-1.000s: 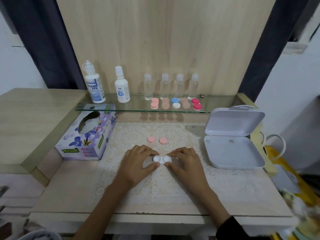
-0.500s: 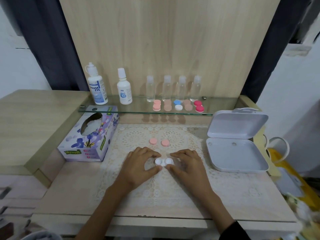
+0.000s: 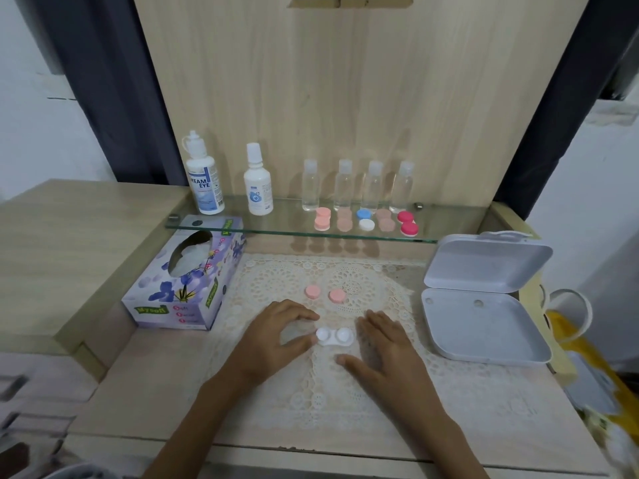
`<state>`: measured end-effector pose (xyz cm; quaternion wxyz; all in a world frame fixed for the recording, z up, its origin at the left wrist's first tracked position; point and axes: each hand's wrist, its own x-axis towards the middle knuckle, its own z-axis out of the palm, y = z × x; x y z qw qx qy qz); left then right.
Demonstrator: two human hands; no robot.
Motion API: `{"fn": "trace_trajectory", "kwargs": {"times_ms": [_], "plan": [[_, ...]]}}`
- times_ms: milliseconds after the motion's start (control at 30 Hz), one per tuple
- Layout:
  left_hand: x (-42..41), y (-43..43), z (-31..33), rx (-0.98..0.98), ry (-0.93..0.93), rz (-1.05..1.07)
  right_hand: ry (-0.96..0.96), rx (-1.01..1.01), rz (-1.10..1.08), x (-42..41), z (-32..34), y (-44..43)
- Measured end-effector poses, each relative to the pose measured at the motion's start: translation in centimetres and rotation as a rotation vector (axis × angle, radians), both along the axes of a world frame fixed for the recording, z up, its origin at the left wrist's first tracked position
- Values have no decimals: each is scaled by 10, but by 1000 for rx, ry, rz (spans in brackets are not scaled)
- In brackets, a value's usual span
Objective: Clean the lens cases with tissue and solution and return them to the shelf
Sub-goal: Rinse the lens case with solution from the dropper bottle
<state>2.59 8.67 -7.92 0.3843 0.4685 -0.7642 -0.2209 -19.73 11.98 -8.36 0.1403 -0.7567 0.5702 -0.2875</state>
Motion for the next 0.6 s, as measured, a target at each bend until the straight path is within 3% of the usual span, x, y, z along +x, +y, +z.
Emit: {"fn": "trace_trajectory", "kwargs": {"times_ms": [300,600], "plan": [[13,-20,11,9,265,203,-116,9,-31,-4,-6,-5],[31,-71,72,-195,373,498,-107,30,-4,-3,-4,-7]]}}
